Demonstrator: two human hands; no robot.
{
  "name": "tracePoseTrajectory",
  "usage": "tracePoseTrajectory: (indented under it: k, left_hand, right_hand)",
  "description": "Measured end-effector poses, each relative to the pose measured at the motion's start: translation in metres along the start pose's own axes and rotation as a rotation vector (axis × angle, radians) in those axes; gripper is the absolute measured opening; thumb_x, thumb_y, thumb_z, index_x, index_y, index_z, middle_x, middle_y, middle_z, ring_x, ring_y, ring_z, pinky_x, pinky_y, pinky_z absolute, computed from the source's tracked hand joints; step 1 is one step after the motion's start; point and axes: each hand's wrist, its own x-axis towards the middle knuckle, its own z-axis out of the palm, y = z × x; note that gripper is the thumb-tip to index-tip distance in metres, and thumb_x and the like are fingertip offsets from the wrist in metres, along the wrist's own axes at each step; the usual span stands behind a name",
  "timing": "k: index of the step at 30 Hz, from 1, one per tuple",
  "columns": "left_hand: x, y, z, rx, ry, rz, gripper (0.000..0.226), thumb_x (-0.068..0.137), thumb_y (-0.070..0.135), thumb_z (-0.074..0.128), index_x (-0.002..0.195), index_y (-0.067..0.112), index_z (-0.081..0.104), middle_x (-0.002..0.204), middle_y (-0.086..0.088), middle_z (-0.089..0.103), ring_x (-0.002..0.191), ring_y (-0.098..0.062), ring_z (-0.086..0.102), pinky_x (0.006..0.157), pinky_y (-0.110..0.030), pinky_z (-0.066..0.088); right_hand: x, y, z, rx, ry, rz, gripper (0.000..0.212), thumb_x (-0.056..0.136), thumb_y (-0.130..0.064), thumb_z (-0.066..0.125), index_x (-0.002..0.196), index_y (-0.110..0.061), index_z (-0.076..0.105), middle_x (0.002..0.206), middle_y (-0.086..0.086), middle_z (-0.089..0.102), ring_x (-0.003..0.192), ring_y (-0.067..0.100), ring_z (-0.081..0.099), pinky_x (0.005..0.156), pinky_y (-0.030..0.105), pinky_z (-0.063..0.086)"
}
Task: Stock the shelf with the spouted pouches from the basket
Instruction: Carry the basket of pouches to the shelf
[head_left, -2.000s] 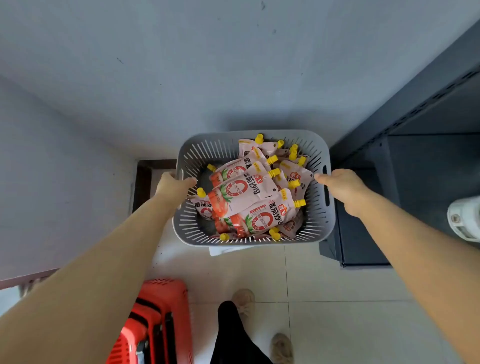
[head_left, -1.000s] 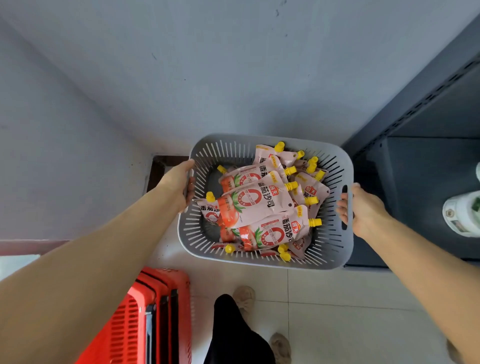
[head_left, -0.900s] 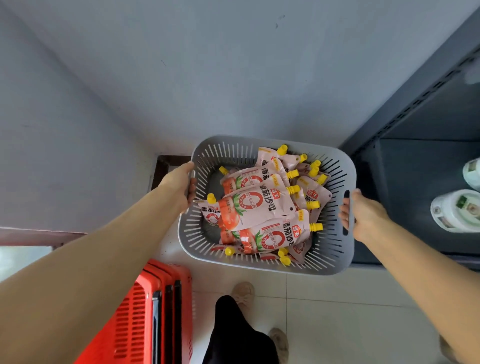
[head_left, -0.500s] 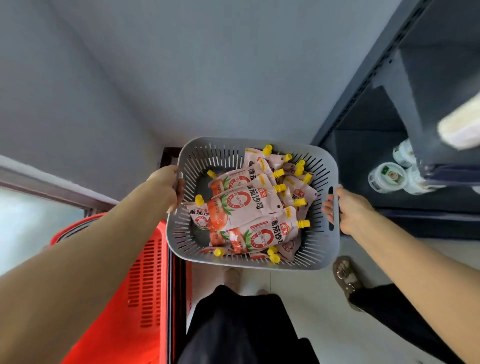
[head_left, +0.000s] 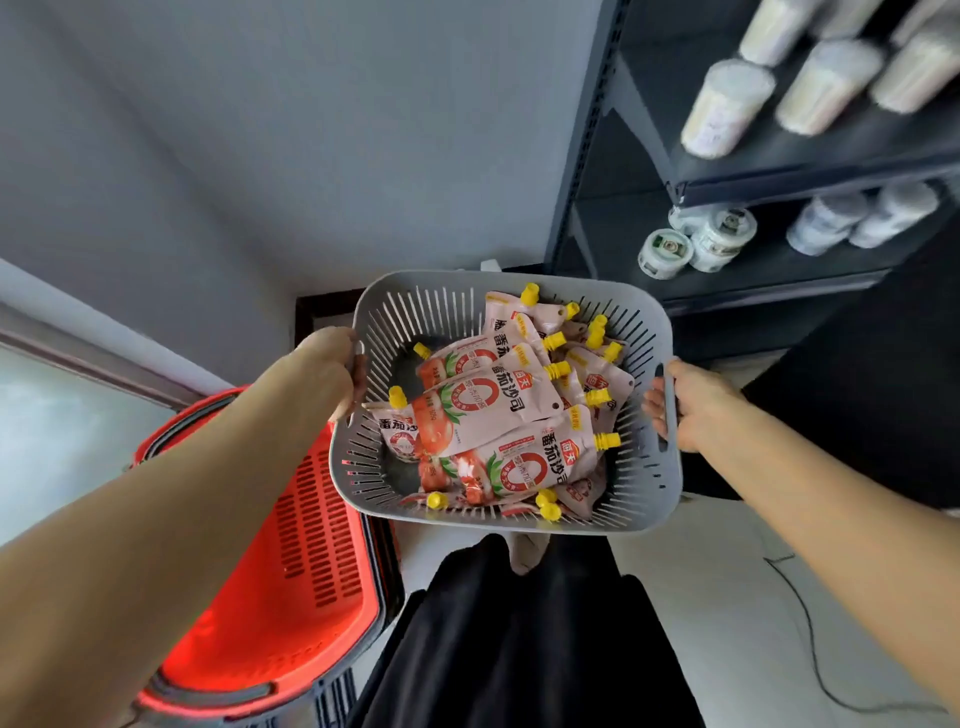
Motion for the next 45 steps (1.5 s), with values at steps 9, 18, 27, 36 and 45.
tracePoseTrajectory:
  k: [9, 18, 27, 36, 45]
  left_hand:
    - [-0.058, -0.075, 0.026, 0.274, -0.085, 0.084, 0.034, 0.094, 0.032, 0.043, 0.064, 0.015, 0.045, 0.056, 0.004, 0.047, 0.045, -0.008, 0.041, 0.049, -0.018, 0.033]
    - [-0.136, -0.180, 0.133, 0.681, -0.270, 0.138, 0.034, 0.092, 0.032, 0.045, 0.062, 0.017, 0.039, 0.061, 0.004, 0.039, 0.050, -0.012, 0.032, 0.053, -0.020, 0.028]
    - [-0.254, -0.316, 0.276, 0.885, -0.472, 0.278, 0.036, 0.092, 0.021, 0.045, 0.057, 0.017, 0.039, 0.059, -0.001, 0.035, 0.049, -0.014, 0.029, 0.051, -0.021, 0.022]
    - [-0.345, -0.411, 0.411, 1.109, -0.599, 0.299, 0.031, 0.090, 0.023, 0.042, 0.059, 0.017, 0.043, 0.061, 0.002, 0.040, 0.051, -0.013, 0.033, 0.053, -0.024, 0.029]
    - [-0.417, -0.465, 0.567, 1.266, -0.653, 0.401, 0.035, 0.091, 0.017, 0.039, 0.056, 0.013, 0.038, 0.056, -0.001, 0.039, 0.047, -0.013, 0.030, 0.048, -0.023, 0.028]
  right_hand:
    - [-0.064, 0.115, -0.108, 0.200, 0.134, 0.086, 0.038, 0.095, -0.036, 0.043, 0.067, -0.012, 0.051, 0.065, 0.003, 0.052, 0.056, 0.016, 0.047, 0.056, 0.025, 0.036]
    - [-0.108, 0.236, -0.260, 0.525, 0.287, 0.164, 0.038, 0.098, -0.032, 0.040, 0.069, -0.008, 0.047, 0.064, 0.006, 0.045, 0.053, 0.017, 0.041, 0.052, 0.026, 0.029]
    - [-0.129, 0.327, -0.440, 0.784, 0.439, 0.230, 0.038, 0.099, -0.033, 0.038, 0.067, -0.013, 0.044, 0.063, 0.004, 0.041, 0.053, 0.014, 0.035, 0.053, 0.022, 0.026]
    - [-0.127, 0.360, -0.587, 0.984, 0.579, 0.260, 0.041, 0.097, -0.033, 0.036, 0.058, -0.019, 0.032, 0.055, -0.003, 0.033, 0.047, 0.010, 0.026, 0.047, 0.020, 0.015]
    - [-0.089, 0.358, -0.674, 1.135, 0.729, 0.348, 0.037, 0.096, -0.032, 0.036, 0.063, -0.016, 0.040, 0.061, 0.001, 0.041, 0.048, 0.014, 0.034, 0.048, 0.023, 0.021]
